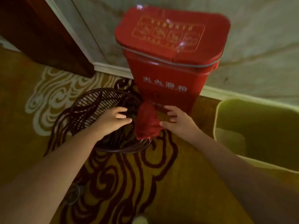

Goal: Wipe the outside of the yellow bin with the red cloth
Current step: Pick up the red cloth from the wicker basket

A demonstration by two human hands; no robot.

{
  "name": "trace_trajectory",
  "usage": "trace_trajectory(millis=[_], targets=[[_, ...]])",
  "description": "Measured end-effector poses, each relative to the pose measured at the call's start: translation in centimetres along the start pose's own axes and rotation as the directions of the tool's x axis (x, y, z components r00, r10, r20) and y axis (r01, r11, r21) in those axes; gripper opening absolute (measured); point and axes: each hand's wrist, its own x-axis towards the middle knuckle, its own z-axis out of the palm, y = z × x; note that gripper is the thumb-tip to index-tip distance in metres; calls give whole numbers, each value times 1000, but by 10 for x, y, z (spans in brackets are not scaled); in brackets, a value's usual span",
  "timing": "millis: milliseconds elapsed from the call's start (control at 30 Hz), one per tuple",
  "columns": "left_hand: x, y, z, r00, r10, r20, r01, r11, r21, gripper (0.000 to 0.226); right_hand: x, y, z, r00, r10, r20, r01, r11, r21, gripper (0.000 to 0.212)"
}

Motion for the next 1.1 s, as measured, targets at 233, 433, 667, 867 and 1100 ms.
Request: trace_trajectory(millis=[233, 433, 667, 867, 1100], targets=[[95, -59, 54, 1000, 3, -16, -6, 986, -169, 60, 77, 80, 50, 991, -125, -40, 127, 990, 66, 69], [127, -79, 69, 990, 112, 83, -62, 888, -455, 53, 107, 90, 63, 954, -294, -63, 299, 950, 89, 63], [108, -68, 91, 988, 111, -107, -154, 776, -612, 41, 91, 88, 74, 946, -284, -159, 293, 955, 41, 47], [83, -53, 79, 940, 320, -114, -337, 834, -437, 39, 65, 100, 59, 952, -250, -178, 278, 949, 148, 43], [47, -36, 98, 808, 513, 290, -488, 858, -161, 41, -4, 103, 20, 853, -514, 88, 518, 855, -29, 73]])
